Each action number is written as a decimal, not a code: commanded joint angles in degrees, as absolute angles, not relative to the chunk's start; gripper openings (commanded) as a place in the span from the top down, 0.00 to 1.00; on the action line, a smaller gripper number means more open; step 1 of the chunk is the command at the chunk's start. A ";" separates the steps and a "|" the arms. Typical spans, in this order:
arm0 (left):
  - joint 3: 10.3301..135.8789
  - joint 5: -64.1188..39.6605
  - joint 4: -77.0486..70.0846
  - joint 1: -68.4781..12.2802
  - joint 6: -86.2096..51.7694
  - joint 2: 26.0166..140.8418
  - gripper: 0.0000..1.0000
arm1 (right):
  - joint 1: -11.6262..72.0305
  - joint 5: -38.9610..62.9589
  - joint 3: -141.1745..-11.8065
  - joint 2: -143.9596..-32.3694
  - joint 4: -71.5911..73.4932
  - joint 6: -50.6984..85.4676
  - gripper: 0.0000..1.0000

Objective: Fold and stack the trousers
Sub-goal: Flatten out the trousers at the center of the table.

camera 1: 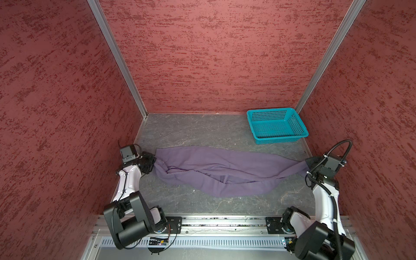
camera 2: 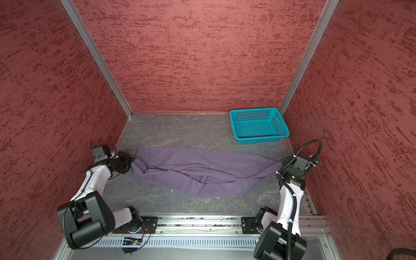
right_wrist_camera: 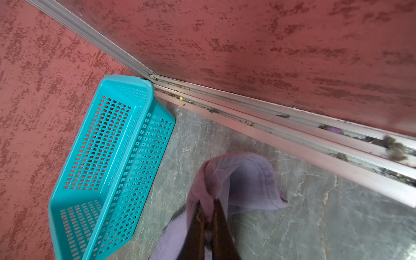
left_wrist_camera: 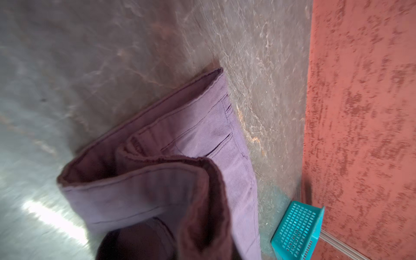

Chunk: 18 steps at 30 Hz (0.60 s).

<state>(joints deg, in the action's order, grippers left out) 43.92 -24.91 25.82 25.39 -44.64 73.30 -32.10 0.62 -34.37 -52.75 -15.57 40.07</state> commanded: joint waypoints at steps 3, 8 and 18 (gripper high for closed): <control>53.42 -22.49 20.78 21.14 -46.50 79.11 1.00 | -32.49 3.34 -34.31 -54.40 -10.20 42.19 1.00; 53.35 -20.82 24.14 23.09 -44.95 73.46 1.00 | -32.44 1.46 -34.58 -53.97 -9.52 42.36 1.00; 46.91 -20.99 34.88 41.45 -44.23 53.23 0.51 | -32.52 -0.16 -34.67 -54.33 -8.79 42.12 1.00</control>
